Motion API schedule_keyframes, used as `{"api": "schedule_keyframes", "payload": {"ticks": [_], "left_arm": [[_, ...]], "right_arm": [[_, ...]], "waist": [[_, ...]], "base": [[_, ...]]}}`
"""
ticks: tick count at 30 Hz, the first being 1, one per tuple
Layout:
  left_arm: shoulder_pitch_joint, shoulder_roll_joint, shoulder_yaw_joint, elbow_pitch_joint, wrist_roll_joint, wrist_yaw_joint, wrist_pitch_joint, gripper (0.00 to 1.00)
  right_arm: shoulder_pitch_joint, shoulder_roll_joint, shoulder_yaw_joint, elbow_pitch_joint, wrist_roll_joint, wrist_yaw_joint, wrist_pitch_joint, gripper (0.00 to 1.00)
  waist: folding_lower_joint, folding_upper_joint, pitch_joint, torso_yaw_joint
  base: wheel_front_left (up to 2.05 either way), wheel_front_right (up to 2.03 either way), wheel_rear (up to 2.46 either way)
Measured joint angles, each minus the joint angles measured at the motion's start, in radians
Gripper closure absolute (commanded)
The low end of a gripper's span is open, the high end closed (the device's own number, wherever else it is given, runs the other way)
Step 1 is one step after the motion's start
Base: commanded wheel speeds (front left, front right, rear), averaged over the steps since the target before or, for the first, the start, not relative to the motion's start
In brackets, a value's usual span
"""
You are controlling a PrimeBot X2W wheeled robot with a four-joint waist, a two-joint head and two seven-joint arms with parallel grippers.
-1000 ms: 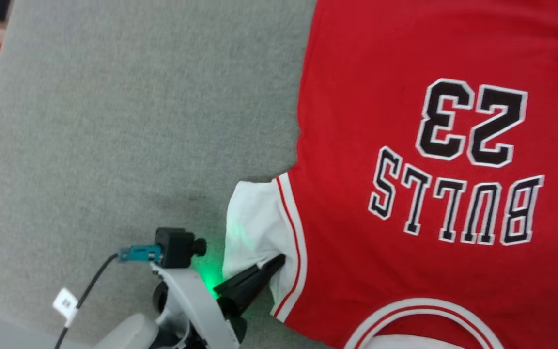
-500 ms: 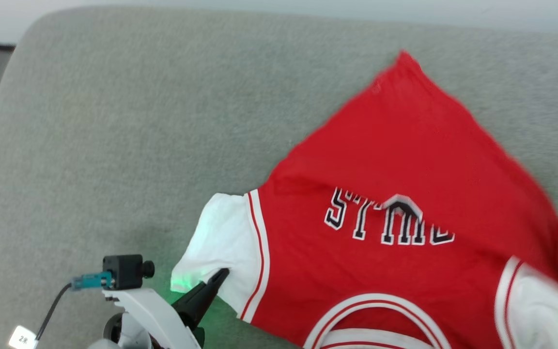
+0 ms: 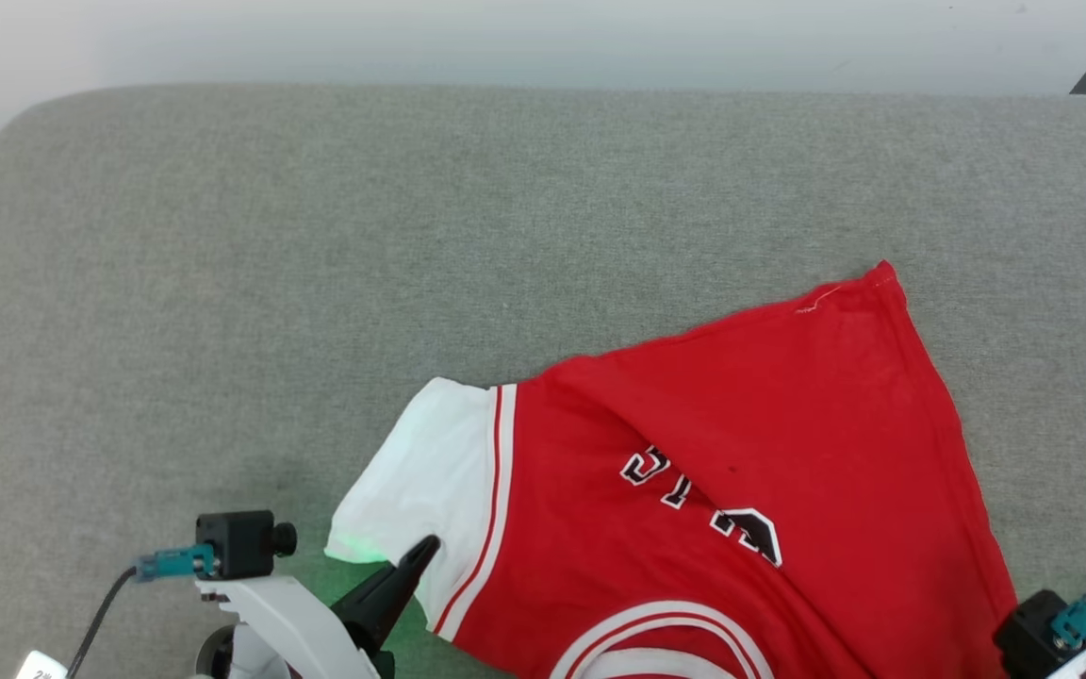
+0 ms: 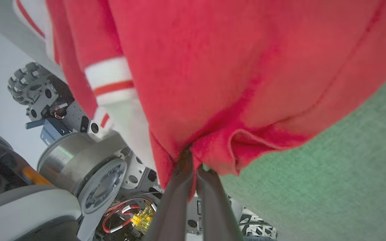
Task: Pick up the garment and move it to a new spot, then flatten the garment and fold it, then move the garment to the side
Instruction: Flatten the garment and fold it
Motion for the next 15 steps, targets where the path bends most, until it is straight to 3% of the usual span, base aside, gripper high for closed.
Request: {"api": "schedule_keyframes", "payload": {"ticks": [1, 2, 8, 15], "left_arm": [[0.000, 0.000, 0.001, 0.001, 0.000, 0.002, 0.000, 1.00], [-0.001, 0.001, 0.001, 0.002, 0.001, 0.002, -0.001, 1.00], [-0.001, 0.001, -0.001, 0.003, 0.007, 0.003, -0.005, 1.00], [-0.016, -0.011, -0.012, 0.003, 0.020, 0.001, -0.006, 1.00]], "right_arm": [[-0.002, 0.010, -0.006, -0.006, -0.011, 0.000, -0.007, 0.04], [-0.004, 0.017, -0.014, -0.012, -0.021, 0.000, -0.012, 0.00], [-0.025, 0.015, -0.131, -0.093, -0.036, 0.000, -0.018, 0.00], [-0.068, -0.044, -0.434, -0.201, 0.041, 0.000, 0.049, 0.00]], "waist": [[0.0000, 0.0000, -0.001, -0.002], [0.0000, 0.0000, -0.002, -0.004], [0.0000, -0.0001, -0.008, -0.005], [0.0000, 0.0000, 0.000, 0.019]], "base": [[0.00, 0.00, 0.00], [0.00, 0.00, 0.00], [0.00, 0.00, 0.00], [0.00, 0.00, 0.00]]}}
